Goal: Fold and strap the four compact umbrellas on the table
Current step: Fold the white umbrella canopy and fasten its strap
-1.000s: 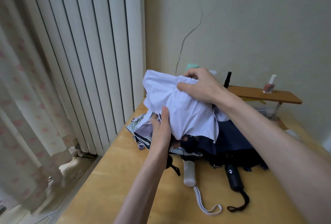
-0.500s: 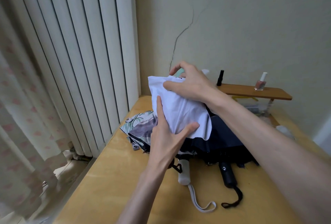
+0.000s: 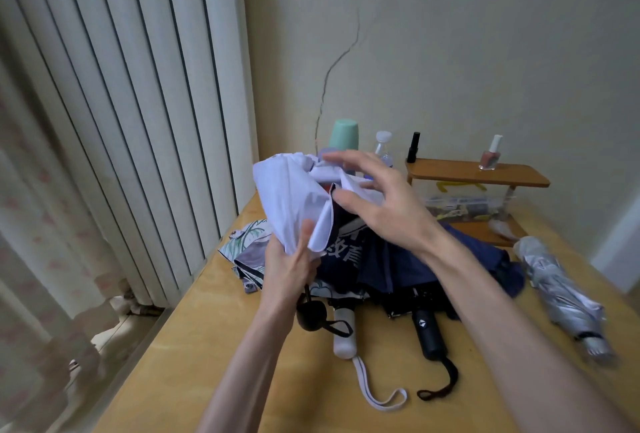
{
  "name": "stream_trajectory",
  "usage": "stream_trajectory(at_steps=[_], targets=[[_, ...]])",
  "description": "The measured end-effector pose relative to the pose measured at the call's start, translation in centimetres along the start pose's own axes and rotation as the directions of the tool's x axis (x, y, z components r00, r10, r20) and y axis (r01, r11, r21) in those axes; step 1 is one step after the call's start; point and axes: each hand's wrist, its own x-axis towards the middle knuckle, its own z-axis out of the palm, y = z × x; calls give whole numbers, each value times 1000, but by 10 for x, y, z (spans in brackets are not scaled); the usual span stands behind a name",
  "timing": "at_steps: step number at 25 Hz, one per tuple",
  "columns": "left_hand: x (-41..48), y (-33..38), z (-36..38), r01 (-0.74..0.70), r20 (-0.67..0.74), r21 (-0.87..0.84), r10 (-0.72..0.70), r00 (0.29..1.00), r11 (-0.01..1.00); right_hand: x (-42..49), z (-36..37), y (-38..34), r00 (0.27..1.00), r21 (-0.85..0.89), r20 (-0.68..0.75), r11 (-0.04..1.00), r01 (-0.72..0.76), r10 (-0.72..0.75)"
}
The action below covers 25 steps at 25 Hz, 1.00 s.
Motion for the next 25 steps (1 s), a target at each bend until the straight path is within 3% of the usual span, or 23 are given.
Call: stream_trajectory(at_steps=[5, 8, 10, 12, 14, 15, 20, 22, 25], targets=[[-1, 0, -2, -19, 20, -2, 19, 1000, 1000, -27, -3, 24, 997, -122, 48, 990, 68, -62], [-1, -2, -1, -2, -29, -36, 1, 1000, 999, -30, -4, 37, 960, -409, -136, 896, 171, -245], [-2, -4, 1, 12, -85, -78, -19, 996, 997, -39, -6, 43, 880, -535, -302, 829, 161, -366], [-1, -5, 2, 30, -144, -144, -51, 988, 989, -55, -5, 45, 756, -616, -449, 778, 126, -477], [0, -6, 1, 34, -155, -174, -62, 986, 984, -69, -1, 49, 653, -669, -523, 739, 84, -548], [1, -7, 1, 33, -146, -164, -57, 988, 986, -73, 2, 52, 639, -672, -534, 737, 76, -553], [0, -8, 2, 63, -143, -90, -76, 987, 994, -77, 6, 60, 810, -447, -501, 893, 57, -303], [1, -9, -2, 60, -125, -45, -65, 990, 997, -75, 3, 63, 802, -400, -543, 916, 14, -249], [1, -7, -5, 64, -101, -5, -65, 993, 998, -73, -2, 65, 797, -445, -530, 895, 30, -290]])
